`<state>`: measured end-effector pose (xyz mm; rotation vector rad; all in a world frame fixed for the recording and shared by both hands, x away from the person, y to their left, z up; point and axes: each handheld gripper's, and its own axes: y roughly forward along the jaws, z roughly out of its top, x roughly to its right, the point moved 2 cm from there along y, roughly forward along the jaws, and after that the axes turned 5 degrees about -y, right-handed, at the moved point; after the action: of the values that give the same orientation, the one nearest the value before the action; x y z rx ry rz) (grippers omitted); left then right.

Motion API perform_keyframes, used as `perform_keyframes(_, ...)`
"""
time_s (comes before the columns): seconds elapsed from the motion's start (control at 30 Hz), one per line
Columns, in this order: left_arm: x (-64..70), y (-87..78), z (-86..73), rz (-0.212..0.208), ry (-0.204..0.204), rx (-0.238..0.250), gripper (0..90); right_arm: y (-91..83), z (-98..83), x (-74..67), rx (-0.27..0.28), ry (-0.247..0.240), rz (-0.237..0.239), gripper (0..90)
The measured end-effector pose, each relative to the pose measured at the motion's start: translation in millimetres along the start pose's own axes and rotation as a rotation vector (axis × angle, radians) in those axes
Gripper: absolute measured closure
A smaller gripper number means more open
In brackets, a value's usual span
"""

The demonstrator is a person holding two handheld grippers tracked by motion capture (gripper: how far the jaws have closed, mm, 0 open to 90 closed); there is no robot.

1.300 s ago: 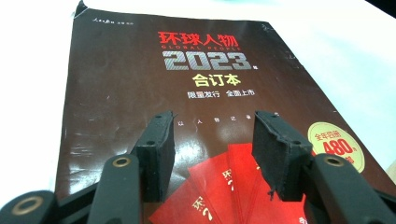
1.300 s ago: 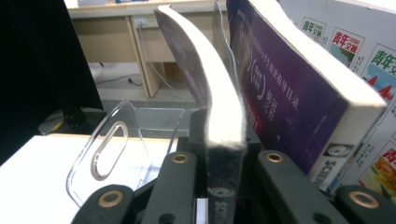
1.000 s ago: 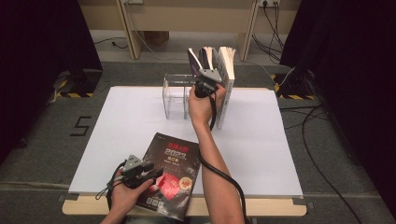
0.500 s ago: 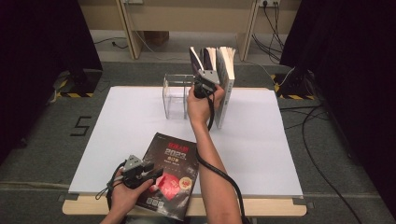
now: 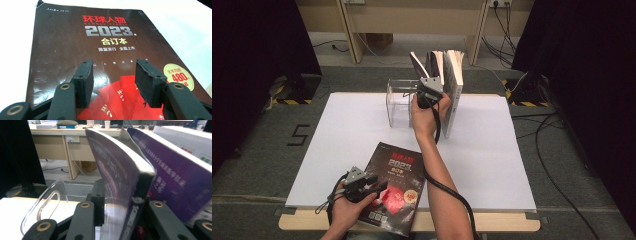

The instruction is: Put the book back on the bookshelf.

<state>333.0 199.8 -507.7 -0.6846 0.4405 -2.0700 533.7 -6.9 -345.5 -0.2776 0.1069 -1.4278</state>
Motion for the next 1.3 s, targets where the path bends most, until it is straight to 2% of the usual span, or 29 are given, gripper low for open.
perform_keyframes(0.27, 1.0, 0.4, -0.3, -0.001, 0.0, 0.0, 48.3, -21.9, -5.9, 7.7, 0.025, 0.011, 0.004, 69.7)
perform_keyframes(0.5, 1.7, 0.5, -0.3, -0.001, 0.001, 0.004, 48.3, -39.4, -14.1, 15.8, 0.044, 0.057, 0.023, 68.7)
perform_keyframes(0.8, 2.1, 0.7, -0.7, -0.002, 0.002, 0.003, 48.3, -55.3, -21.6, 24.6, 0.064, 0.104, 0.018, 65.6)
perform_keyframes(0.9, 2.2, 0.5, -0.6, -0.002, 0.003, 0.003, 48.3, -55.5, -24.3, 28.8, 0.06, 0.115, 0.011, 63.9)
perform_keyframes(1.1, 2.2, 0.6, -0.5, -0.002, 0.003, 0.003, 48.3, -44.9, -21.3, 36.3, 0.048, 0.154, 0.033, 60.2)
perform_keyframes(1.3, 1.4, 0.4, -0.5, 0.0, 0.003, 0.001, 48.4, -32.1, -12.6, 39.6, 0.036, 0.142, 0.044, 60.8)
